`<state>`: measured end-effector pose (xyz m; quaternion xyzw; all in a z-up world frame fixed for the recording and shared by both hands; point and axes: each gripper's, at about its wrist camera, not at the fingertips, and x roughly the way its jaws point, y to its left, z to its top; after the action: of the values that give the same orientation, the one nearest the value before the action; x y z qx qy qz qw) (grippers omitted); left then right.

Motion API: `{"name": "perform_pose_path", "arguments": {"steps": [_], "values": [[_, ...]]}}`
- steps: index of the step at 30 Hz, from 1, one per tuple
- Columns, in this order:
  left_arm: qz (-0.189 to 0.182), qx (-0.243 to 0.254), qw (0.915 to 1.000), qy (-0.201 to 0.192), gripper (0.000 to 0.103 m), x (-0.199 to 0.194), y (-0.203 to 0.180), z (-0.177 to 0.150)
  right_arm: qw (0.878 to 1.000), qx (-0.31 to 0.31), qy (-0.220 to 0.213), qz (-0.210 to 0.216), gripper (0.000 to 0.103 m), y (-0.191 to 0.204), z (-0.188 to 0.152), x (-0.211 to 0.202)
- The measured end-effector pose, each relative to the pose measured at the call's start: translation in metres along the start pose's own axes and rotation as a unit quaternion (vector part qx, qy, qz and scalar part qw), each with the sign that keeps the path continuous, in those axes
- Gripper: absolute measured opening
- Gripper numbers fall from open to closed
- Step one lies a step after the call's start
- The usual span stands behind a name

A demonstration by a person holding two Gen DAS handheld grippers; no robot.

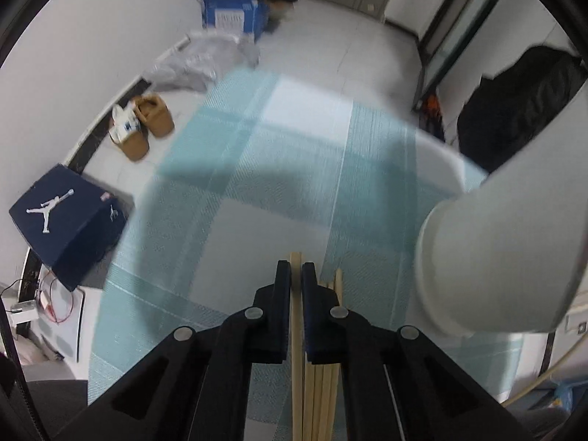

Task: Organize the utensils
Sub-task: 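Carry the chopsticks over the holder with both grippers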

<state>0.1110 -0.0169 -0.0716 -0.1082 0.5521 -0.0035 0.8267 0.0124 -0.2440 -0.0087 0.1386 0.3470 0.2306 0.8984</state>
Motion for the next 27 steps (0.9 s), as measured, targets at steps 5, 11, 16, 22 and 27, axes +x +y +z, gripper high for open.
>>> {"name": "perform_pose_path", "arguments": {"steps": [5, 11, 16, 22, 27], "values": [[-0.042, -0.002, 0.9952, -0.089, 0.003, -0.05, -0.002, -0.005, 1.0, 0.01, -0.01, -0.005, 0.004, 0.003, -0.003, -0.004], [-0.117, 0.006, 0.9787, -0.169, 0.003, -0.101, -0.005, -0.023, 0.999, -0.002, -0.025, -0.02, 0.004, 0.017, -0.009, -0.013], [-0.134, 0.036, 0.9713, -0.193, 0.002, -0.121, -0.01, -0.029, 0.999, 0.001, -0.038, -0.034, 0.004, 0.025, -0.011, -0.02], [-0.154, 0.063, 0.9639, -0.208, 0.002, -0.14, -0.02, -0.036, 0.997, 0.006, -0.054, -0.056, 0.004, 0.028, -0.016, -0.03], [-0.155, 0.08, 0.9633, -0.204, 0.002, -0.147, -0.029, -0.041, 0.995, 0.0, -0.068, -0.071, 0.004, 0.034, -0.02, -0.036]]}}
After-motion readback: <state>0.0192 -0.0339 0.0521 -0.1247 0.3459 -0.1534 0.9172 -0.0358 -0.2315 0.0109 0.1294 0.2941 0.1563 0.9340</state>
